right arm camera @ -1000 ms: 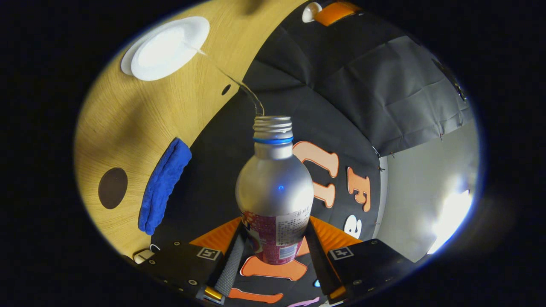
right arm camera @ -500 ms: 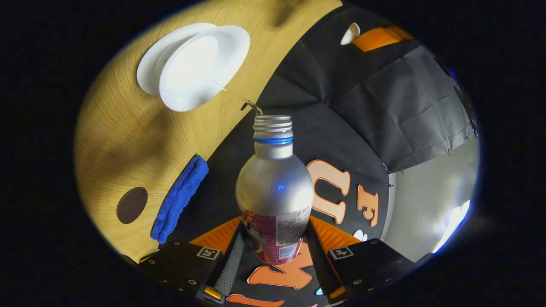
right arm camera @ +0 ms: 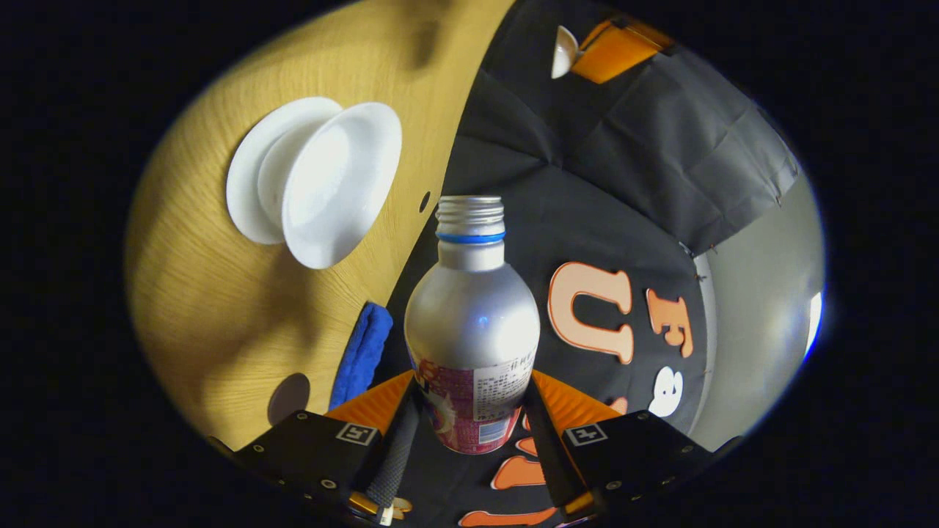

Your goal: Open the teacup lid with one hand, grasp the water bottle and pour water into the teacup with the other hand; after pouring, place the water bottle on the coaster and then close the teacup lid.

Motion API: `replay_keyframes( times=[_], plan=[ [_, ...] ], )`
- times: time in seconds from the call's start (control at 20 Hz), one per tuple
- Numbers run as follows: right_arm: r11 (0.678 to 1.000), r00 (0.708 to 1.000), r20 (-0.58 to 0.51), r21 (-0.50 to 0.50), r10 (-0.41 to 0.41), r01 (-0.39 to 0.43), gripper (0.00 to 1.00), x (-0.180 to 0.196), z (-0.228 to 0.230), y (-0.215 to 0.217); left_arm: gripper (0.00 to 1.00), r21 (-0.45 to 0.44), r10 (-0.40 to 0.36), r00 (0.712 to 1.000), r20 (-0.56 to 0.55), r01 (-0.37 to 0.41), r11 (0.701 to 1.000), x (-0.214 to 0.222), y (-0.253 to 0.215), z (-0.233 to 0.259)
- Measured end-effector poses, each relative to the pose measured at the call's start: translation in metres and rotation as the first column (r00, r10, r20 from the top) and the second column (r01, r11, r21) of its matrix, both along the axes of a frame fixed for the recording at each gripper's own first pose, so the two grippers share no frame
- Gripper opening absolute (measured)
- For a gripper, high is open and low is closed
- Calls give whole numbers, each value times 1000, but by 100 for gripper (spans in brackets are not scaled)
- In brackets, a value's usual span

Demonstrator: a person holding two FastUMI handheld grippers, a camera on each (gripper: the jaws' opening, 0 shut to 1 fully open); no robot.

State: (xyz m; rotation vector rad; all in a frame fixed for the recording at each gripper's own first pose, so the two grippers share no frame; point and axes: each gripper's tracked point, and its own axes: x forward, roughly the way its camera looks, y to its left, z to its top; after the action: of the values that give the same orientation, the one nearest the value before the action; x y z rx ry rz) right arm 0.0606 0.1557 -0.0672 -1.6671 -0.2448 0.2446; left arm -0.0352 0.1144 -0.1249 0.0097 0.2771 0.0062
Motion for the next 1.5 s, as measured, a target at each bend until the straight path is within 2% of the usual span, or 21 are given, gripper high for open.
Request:
replay_keyframes(
  times=[0.25, 0.4, 0.55, 0.7, 0.85, 1.1, 1.25, 1.4, 1.5],
  plan=[
    [984, 993, -107, 165, -56, 73, 78, 3, -11, -22, 33, -2, -14, 1000, 12, 14, 1000, 4, -11, 8],
    [955, 979, -191, 271, -71, 122, 78, 5, -16, -32, 32, 3, -24, 1000, 11, 24, 1000, 8, -22, 8],
    [934, 976, -202, 328, -77, 142, 78, 7, -6, -43, 33, 6, -38, 999, 23, 38, 999, 10, -33, 17],
    [885, 962, -262, 428, -75, 185, 78, 17, -5, -55, 33, 4, -50, 998, 40, 50, 999, 13, -46, 26],
    [797, 937, -342, 546, -70, 258, 78, 26, -4, -68, 33, 1, -66, 996, 53, 67, 998, 18, -59, 30],
    [608, 893, -450, 711, 7, 353, 78, 32, -6, -83, 33, -4, -98, 994, 42, 98, 995, 23, -82, 28],
    [484, 867, -494, 774, 60, 408, 78, 39, -14, -89, 32, -7, -116, 992, 40, 116, 993, 25, -94, 28],
    [366, 819, -557, 797, 136, 481, 78, 43, -34, -93, 32, -10, -132, 990, 45, 132, 991, 26, -102, 29],
    [295, 798, -577, 803, 173, 517, 78, 46, -43, -95, 33, -21, -142, 989, 44, 143, 989, 29, -113, 27]
  ],
)
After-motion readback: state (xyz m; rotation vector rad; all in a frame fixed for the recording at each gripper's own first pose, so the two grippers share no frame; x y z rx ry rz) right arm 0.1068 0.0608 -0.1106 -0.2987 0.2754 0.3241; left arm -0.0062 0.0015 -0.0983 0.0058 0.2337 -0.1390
